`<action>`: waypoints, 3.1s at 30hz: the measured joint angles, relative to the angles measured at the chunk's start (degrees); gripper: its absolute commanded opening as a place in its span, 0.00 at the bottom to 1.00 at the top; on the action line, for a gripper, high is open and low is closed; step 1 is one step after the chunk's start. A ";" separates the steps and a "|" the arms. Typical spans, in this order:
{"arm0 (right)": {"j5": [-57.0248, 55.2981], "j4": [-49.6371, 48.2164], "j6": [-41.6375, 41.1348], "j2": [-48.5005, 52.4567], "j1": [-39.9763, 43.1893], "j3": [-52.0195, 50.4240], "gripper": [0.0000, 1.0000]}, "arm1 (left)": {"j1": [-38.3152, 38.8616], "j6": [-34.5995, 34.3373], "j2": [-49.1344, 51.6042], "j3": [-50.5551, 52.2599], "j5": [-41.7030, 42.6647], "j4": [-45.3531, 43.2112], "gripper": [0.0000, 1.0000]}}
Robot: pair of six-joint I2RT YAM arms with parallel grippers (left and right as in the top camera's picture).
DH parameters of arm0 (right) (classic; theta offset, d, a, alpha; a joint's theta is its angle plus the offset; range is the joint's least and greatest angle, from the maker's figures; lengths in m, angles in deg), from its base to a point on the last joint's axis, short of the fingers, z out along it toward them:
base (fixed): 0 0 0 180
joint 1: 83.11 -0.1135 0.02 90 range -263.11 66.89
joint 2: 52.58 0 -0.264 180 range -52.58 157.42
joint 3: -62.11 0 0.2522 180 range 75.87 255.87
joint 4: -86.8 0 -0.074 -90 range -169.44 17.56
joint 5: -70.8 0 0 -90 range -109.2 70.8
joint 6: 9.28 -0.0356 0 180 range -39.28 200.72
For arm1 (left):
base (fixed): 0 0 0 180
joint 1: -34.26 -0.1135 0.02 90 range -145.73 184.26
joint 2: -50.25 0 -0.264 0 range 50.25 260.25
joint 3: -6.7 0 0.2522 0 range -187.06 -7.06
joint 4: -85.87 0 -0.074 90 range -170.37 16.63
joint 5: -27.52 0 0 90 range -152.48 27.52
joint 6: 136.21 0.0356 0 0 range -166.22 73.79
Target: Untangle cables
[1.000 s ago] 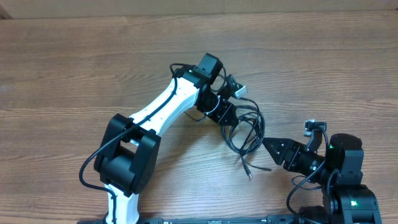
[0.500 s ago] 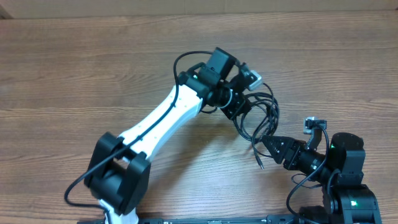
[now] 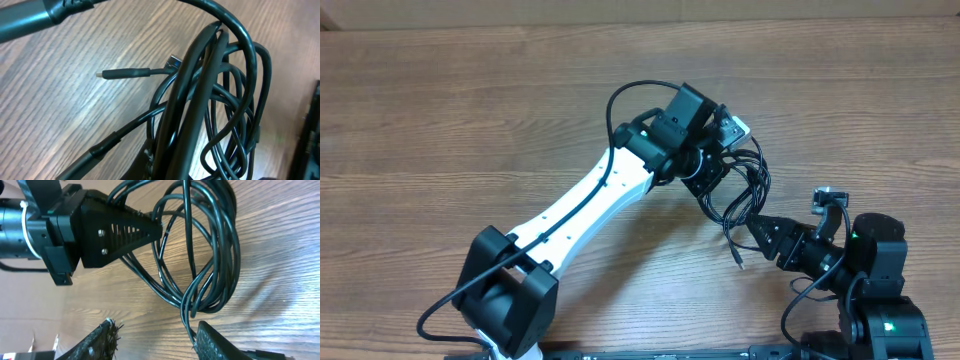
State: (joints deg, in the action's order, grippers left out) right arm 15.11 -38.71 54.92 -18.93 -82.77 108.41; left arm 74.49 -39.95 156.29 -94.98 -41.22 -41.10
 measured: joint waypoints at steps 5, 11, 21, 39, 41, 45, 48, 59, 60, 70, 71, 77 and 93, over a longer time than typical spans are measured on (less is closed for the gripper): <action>-1.55 0.02 -0.02 0.00 0.00 0.00 0.50 | 1.84 -0.28 0.00 0.00 -2.89 0.07 0.04; -3.78 0.00 -0.04 0.00 0.00 0.00 0.50 | 3.21 -0.35 0.00 0.00 -5.03 1.27 0.04; -6.32 -5.20 -3.69 0.00 0.00 0.00 0.44 | 5.20 -0.35 -0.04 0.00 -11.52 2.99 0.04; -6.69 -5.49 -9.99 0.00 0.00 0.00 0.45 | 5.55 -0.33 -0.07 0.00 -12.81 2.99 0.04; -6.69 -5.27 -10.03 0.00 0.00 0.00 0.44 | 5.55 -0.35 -0.07 0.00 -12.87 2.99 0.04; -6.69 -5.03 -10.03 0.00 0.00 0.00 0.45 | 5.55 -0.35 -0.09 0.00 -12.96 2.97 0.04; -6.67 -4.20 -10.03 0.00 0.00 0.00 0.45 | 5.55 -0.35 -0.28 0.00 -12.96 2.84 0.04; -6.69 -3.61 -10.14 0.00 0.00 0.00 0.40 | 5.55 -0.35 -4.76 0.00 -12.94 0.96 0.04; -6.69 -3.61 -10.19 0.00 0.00 0.00 0.40 | 5.55 -0.35 -4.79 0.00 -12.94 0.98 0.04; -6.23 -3.63 -10.19 0.00 0.02 0.00 0.40 | 6.25 -0.35 -4.79 0.00 -12.92 1.01 0.04; -6.16 -3.72 -10.19 0.00 0.00 0.00 0.40 | 6.32 -0.35 -4.79 0.00 -12.81 1.01 0.04; -5.51 -4.74 -10.21 0.00 0.00 0.00 0.41 | 6.58 -0.35 -4.79 0.00 -10.03 0.39 0.04; -5.81 -6.54 -10.21 0.00 0.00 0.00 0.41 | 10.84 0.35 -4.79 0.00 -5.31 0.09 0.04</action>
State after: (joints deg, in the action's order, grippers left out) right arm 9.29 -45.25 44.71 -18.93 -82.77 108.41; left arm 85.33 -39.60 151.51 -94.98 -46.53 -41.02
